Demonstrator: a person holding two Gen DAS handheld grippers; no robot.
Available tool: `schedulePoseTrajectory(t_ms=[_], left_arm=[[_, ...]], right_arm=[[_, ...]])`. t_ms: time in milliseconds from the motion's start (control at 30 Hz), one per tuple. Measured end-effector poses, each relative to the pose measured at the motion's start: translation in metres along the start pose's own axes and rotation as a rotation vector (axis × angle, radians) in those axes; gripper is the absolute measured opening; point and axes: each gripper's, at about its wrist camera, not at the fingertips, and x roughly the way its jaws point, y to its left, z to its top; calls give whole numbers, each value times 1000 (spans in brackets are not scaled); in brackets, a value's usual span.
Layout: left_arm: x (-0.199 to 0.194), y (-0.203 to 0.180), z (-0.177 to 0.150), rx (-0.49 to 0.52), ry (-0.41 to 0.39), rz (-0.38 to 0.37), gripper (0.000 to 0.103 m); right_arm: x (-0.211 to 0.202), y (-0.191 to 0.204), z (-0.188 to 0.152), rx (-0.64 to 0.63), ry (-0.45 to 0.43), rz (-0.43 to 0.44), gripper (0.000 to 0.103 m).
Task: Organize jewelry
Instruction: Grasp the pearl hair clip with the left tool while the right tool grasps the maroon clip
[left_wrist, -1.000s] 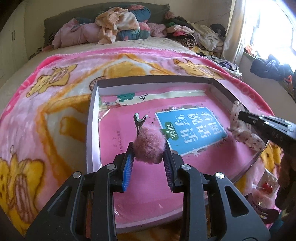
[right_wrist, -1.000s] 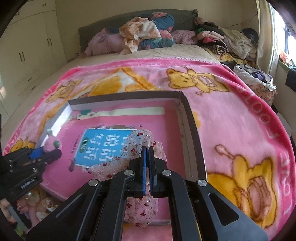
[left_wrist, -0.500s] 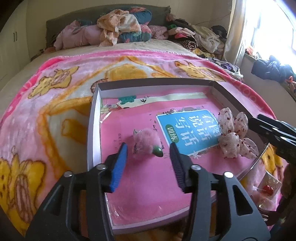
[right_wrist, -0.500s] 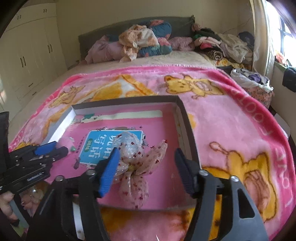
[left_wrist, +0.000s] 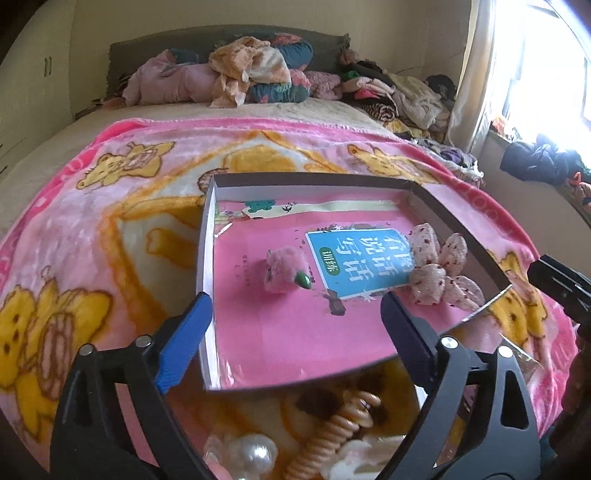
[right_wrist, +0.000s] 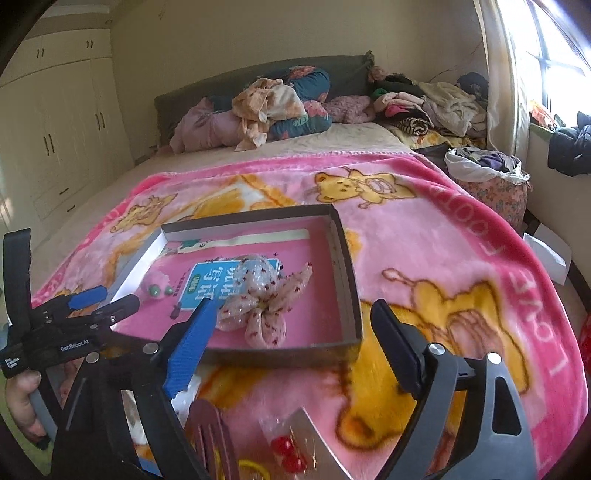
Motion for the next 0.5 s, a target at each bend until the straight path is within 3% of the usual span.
schedulePoseTrajectory(t_ms=[500], left_arm=[[-49, -8, -14, 36, -97, 6, 89]], right_arm=[[-48, 15, -24, -57, -44, 14, 83]])
